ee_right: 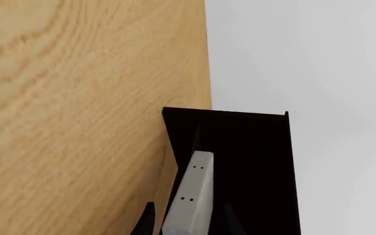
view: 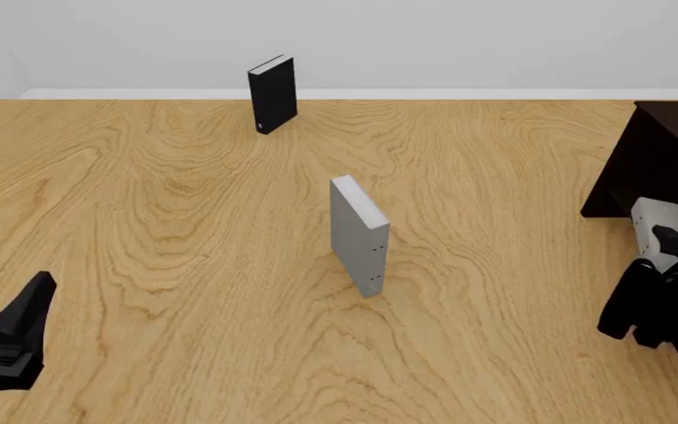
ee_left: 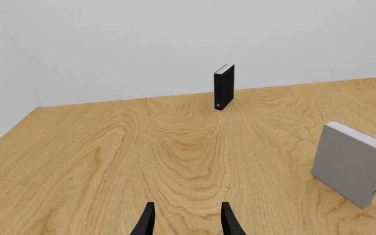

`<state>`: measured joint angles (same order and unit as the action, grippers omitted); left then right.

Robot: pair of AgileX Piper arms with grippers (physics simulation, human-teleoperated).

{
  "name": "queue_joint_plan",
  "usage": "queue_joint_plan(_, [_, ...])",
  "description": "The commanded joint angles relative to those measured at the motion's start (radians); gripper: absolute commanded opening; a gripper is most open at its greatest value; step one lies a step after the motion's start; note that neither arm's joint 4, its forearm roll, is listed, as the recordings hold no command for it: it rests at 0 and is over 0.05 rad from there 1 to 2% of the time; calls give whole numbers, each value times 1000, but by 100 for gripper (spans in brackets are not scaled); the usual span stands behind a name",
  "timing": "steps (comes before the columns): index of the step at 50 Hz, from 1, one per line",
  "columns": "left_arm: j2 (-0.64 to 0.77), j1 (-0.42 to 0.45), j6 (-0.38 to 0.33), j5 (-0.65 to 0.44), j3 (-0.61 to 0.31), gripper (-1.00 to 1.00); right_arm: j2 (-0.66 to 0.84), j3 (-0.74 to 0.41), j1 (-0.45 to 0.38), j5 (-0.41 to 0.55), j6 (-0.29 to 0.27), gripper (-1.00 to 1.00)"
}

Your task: Pick up the book on the right and place it on the cabinet shelf.

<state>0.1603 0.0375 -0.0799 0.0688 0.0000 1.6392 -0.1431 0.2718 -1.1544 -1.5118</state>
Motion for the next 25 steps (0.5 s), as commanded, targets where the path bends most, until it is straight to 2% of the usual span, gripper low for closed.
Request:
queue_joint_plan(1, [-15, -3, 8, -10, 0, 100, -14, 9, -24, 8, -44, 100])
queue_joint_plan(25, [-26, -5, 8, -23, 0, 100, -40, -8, -62, 35, -35, 100])
